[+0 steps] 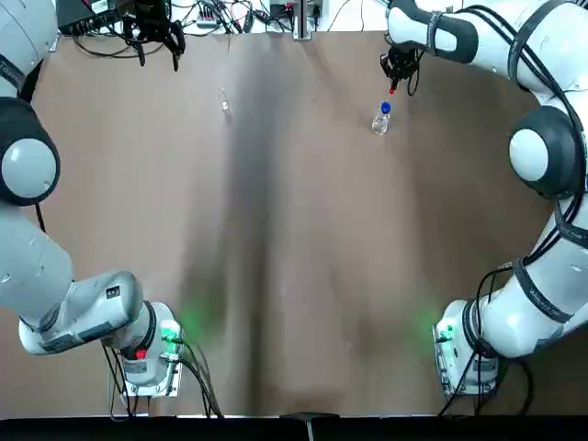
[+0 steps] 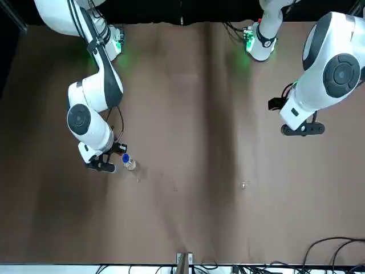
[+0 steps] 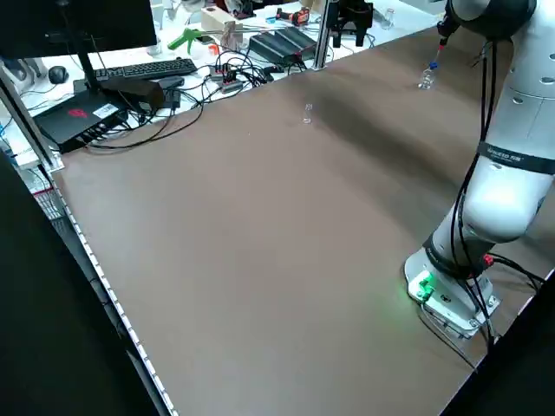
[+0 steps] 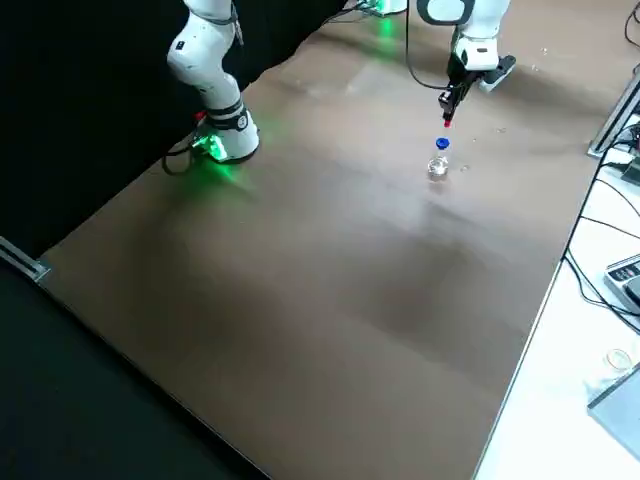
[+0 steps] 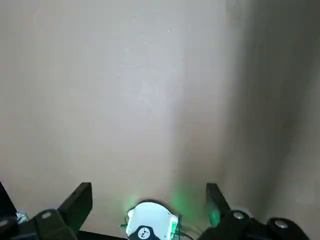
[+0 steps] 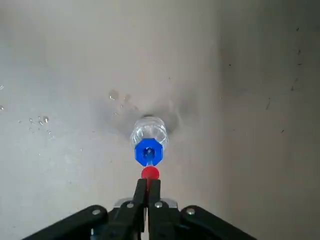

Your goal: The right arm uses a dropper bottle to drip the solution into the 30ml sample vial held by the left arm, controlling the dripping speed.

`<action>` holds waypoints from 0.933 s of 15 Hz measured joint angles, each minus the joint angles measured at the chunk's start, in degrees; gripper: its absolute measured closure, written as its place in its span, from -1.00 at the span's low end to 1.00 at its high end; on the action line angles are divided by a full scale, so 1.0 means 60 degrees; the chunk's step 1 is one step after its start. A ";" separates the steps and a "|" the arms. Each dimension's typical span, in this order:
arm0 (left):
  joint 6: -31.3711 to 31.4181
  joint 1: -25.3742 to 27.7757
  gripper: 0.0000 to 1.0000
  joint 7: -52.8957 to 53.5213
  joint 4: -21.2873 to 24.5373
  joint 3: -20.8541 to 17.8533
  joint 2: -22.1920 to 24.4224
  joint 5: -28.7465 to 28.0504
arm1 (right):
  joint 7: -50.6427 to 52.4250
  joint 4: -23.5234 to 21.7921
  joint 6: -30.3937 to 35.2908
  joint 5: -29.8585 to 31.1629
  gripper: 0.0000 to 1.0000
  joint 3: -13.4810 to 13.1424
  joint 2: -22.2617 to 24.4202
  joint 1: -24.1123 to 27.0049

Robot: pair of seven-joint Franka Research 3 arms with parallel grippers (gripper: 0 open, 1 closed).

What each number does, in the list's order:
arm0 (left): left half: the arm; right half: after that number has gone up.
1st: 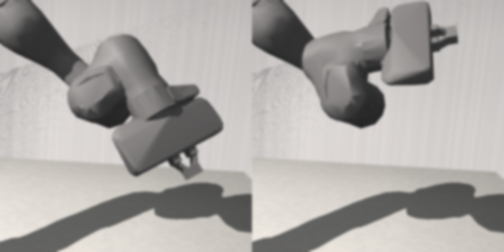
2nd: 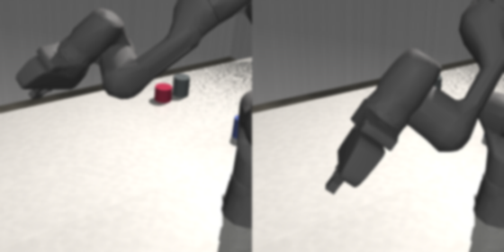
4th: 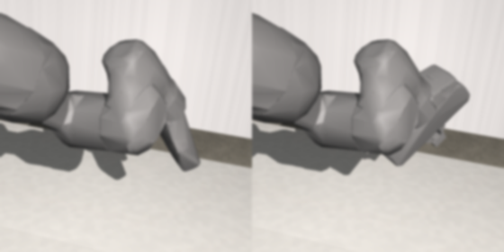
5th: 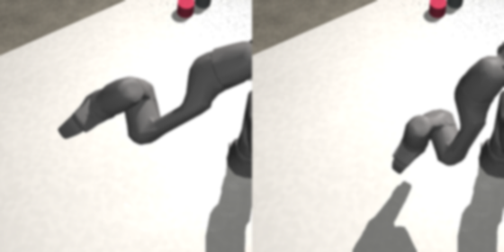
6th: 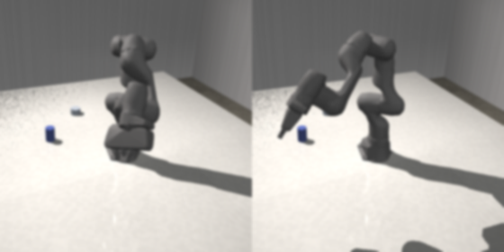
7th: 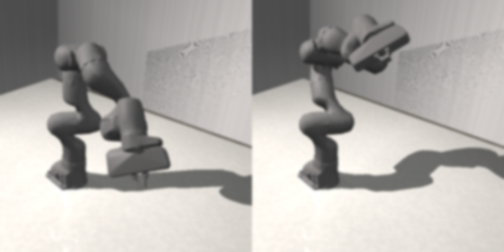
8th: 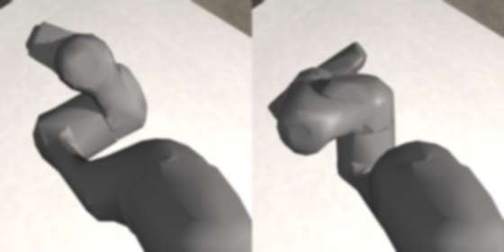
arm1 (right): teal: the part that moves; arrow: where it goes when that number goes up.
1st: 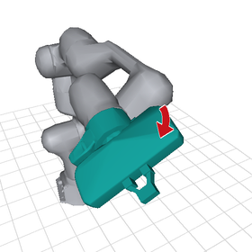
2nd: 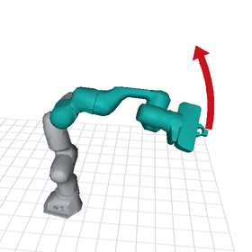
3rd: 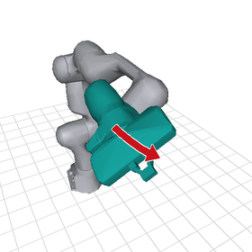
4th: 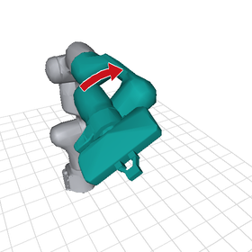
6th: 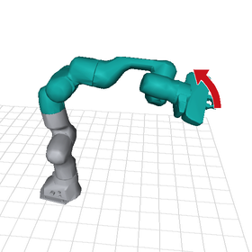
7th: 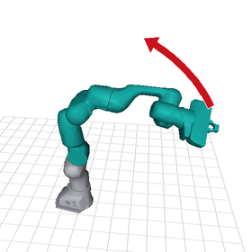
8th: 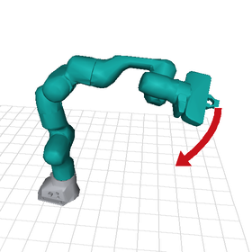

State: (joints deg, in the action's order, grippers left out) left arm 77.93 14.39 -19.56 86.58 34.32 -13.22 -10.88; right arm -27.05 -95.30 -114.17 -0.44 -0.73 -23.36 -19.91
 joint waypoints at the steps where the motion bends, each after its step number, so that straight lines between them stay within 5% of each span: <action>1: -0.0004 0.0038 -1.00 0.0000 -0.0016 -0.0008 -0.0001 0.0000 | 0.0000 -0.0004 -0.0017 0.0012 0.91 0.0000 -0.0021 0.0000; 11: -0.0004 0.0311 -1.00 0.0002 -0.0575 -0.0209 0.0000 -0.0002 | 0.0000 -0.0006 -0.0157 0.0034 0.91 0.0008 -0.0221 -0.0038; 14: 0.0000 -0.1093 -1.00 0.0037 -0.0827 -0.2174 0.0309 0.0125 | 0.0000 -0.0021 -0.0157 0.0043 0.89 0.0010 -0.0235 -0.0051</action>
State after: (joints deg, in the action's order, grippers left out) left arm 77.93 7.83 -19.34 81.62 21.27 -11.37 -10.13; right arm -27.05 -95.43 -115.11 -0.18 -0.67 -24.77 -20.22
